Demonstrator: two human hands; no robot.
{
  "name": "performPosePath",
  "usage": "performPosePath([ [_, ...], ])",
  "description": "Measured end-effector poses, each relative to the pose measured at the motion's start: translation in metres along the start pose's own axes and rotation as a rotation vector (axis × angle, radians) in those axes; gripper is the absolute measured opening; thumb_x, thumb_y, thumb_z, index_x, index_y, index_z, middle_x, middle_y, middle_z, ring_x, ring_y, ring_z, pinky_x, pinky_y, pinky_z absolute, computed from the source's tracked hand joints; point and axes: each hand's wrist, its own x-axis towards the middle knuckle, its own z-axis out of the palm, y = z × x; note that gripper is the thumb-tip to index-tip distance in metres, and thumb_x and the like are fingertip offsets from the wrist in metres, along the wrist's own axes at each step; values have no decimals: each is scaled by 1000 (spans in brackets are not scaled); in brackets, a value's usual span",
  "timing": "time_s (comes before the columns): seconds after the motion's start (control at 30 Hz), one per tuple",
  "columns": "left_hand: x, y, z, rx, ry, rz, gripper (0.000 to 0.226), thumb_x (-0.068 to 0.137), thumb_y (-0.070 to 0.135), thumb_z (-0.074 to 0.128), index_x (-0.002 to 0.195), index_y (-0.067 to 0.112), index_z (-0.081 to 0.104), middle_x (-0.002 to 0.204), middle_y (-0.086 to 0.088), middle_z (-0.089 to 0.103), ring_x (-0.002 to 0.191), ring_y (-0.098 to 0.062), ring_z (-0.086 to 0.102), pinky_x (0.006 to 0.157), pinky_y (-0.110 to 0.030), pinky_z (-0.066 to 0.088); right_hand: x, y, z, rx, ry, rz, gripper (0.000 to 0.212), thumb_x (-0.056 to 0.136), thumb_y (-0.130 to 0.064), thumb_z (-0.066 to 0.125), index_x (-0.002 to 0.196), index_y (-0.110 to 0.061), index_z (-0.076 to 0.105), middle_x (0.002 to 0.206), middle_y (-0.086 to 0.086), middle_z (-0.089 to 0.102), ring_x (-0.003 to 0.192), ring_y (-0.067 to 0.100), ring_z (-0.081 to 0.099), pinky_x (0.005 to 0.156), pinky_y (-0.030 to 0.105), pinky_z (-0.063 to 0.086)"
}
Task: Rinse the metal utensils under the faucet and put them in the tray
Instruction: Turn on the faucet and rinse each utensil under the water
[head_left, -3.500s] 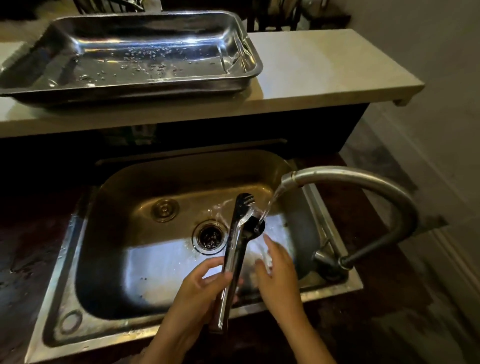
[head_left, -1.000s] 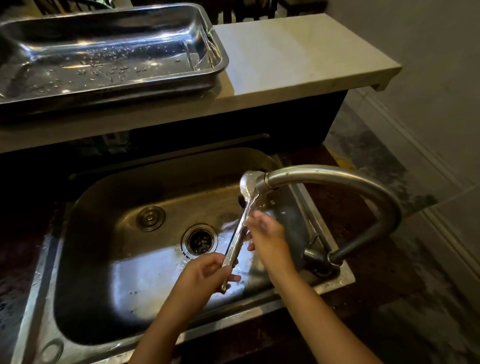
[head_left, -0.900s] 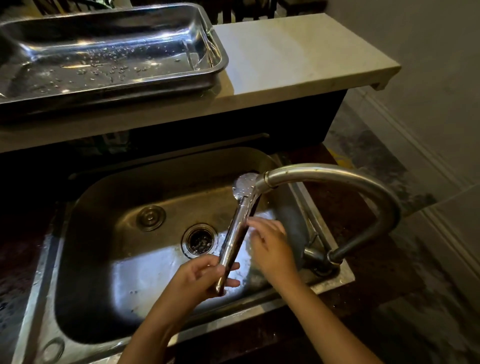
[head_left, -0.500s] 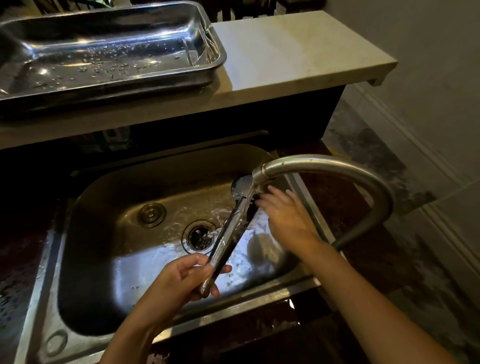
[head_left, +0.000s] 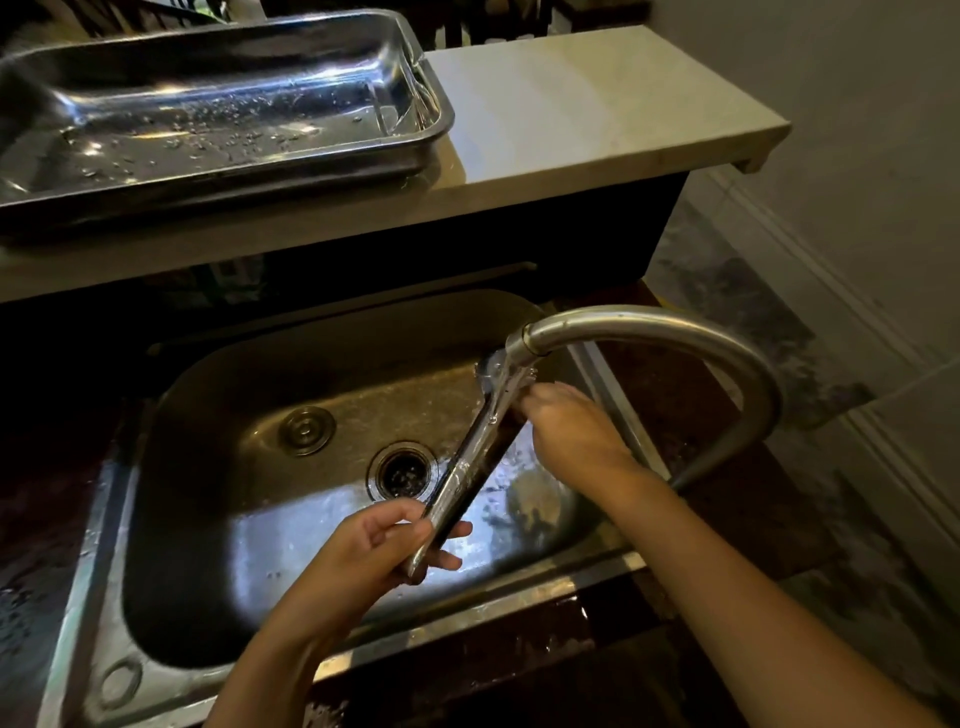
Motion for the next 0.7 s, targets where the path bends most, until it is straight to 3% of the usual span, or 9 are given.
performPosePath([
  [0.07, 4, 0, 1, -28, 36, -1, 19, 84, 25, 56, 92, 9, 65, 103, -3, 76, 86, -18, 73, 55, -13, 49, -12, -11, 0, 79, -44, -8, 41, 83, 3, 45, 115, -18, 58, 121, 2, 58, 119, 22, 45, 102, 34, 35],
  [0.17, 13, 1, 4, -46, 72, 23, 14, 83, 27, 58, 79, 18, 68, 103, -2, 76, 94, -21, 72, 62, -21, 47, -38, -28, 3, 216, -72, -158, 48, 81, 6, 47, 122, -18, 56, 131, 2, 55, 125, 20, 43, 106, 28, 29],
  [0.27, 21, 3, 8, -68, 98, 46, 14, 82, 27, 59, 77, 19, 70, 86, 0, 75, 95, -23, 69, 63, -19, 49, -57, -43, 3, 289, -44, -302, 48, 75, 9, 47, 115, -10, 64, 120, 9, 65, 117, 24, 54, 103, 23, 24],
  [0.4, 26, 1, 14, -56, 106, 60, 23, 90, 18, 53, 71, 22, 66, 64, 5, 63, 83, -24, 61, 60, -18, 49, -63, -38, 5, 284, 26, -407, 41, 70, 8, 57, 104, -10, 69, 107, 8, 71, 107, 25, 64, 102, 43, 42],
  [0.47, 26, 1, 18, -56, 67, 55, 21, 91, 17, 51, 72, 17, 59, 67, 7, 71, 86, -18, 70, 62, -19, 48, -55, -29, 8, 113, 50, -407, 44, 66, 6, 63, 105, -15, 69, 112, 4, 70, 115, 22, 60, 107, 51, 33],
  [0.53, 26, 2, 20, -66, 27, 51, 19, 93, 15, 48, 75, 14, 53, 88, 6, 78, 95, -17, 71, 63, -18, 49, -45, -22, 12, 1, 37, -218, 53, 74, 2, 61, 120, -24, 59, 137, 1, 53, 135, 17, 39, 114, 46, 18],
  [0.57, 26, 3, 20, -69, 13, 50, 19, 93, 15, 48, 75, 13, 51, 97, 4, 77, 95, -17, 71, 63, -18, 50, -40, -19, 14, 84, 38, -64, 57, 80, 0, 56, 128, -30, 50, 147, -2, 37, 138, 14, 28, 115, 41, 18],
  [0.63, 27, 4, 19, -81, -17, 44, 20, 93, 13, 47, 74, 13, 52, 103, 0, 76, 90, -18, 72, 61, -16, 50, -33, -19, 14, 505, 104, 288, 58, 89, -8, 48, 138, -37, 34, 144, -9, 26, 125, 6, 29, 103, 27, 38],
  [0.7, 28, 4, 18, -145, -57, 31, 13, 90, 16, 50, 79, 12, 56, 105, -7, 75, 77, -17, 71, 58, -16, 49, -24, -23, 12, 1129, 16, 548, 46, 95, -22, 44, 138, -35, 35, 130, -6, 40, 106, 10, 44, 82, 26, 45],
])
